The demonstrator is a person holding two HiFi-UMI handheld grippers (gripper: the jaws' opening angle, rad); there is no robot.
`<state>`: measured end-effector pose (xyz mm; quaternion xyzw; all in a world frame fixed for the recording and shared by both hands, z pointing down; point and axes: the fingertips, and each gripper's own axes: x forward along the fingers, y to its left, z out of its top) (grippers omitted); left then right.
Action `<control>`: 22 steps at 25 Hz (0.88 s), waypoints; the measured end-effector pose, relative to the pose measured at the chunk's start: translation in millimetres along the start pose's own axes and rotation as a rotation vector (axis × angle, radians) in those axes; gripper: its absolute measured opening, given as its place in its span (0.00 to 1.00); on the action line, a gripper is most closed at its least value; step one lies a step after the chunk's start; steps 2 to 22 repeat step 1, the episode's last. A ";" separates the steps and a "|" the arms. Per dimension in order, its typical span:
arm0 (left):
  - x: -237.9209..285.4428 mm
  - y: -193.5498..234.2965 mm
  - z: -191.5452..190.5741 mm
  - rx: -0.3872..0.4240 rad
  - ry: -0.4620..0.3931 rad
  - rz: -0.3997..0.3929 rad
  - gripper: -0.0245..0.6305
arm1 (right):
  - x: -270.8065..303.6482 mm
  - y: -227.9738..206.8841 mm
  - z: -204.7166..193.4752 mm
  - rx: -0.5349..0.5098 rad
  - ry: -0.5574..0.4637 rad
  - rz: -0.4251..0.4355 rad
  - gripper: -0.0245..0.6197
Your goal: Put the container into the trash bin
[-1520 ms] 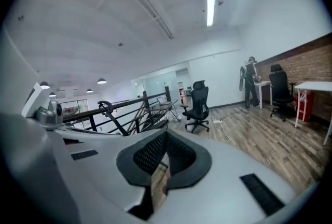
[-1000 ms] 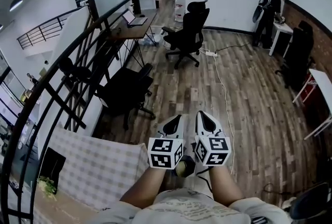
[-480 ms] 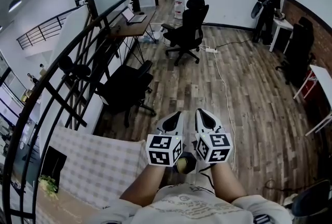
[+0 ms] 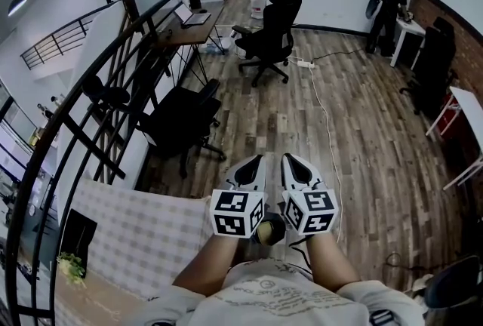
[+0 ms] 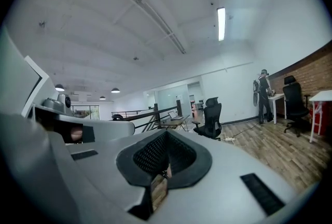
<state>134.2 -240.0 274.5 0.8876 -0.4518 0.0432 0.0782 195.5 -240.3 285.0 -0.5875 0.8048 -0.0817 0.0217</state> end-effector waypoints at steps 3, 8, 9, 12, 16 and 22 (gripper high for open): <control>-1.0 0.1 0.2 0.001 -0.001 -0.001 0.04 | -0.7 2.0 -0.9 0.001 0.000 0.004 0.04; -1.0 0.1 0.2 0.001 -0.001 -0.001 0.04 | -0.7 2.0 -0.9 0.001 0.000 0.004 0.04; -1.0 0.1 0.2 0.001 -0.001 -0.001 0.04 | -0.7 2.0 -0.9 0.001 0.000 0.004 0.04; -1.0 0.1 0.2 0.001 -0.001 -0.001 0.04 | -0.7 2.0 -0.9 0.001 0.000 0.004 0.04; -1.0 0.1 0.2 0.001 -0.001 -0.001 0.04 | -0.7 2.0 -0.9 0.001 0.000 0.004 0.04; -1.0 0.1 0.2 0.001 -0.001 -0.001 0.04 | -0.7 2.0 -0.9 0.001 0.000 0.004 0.04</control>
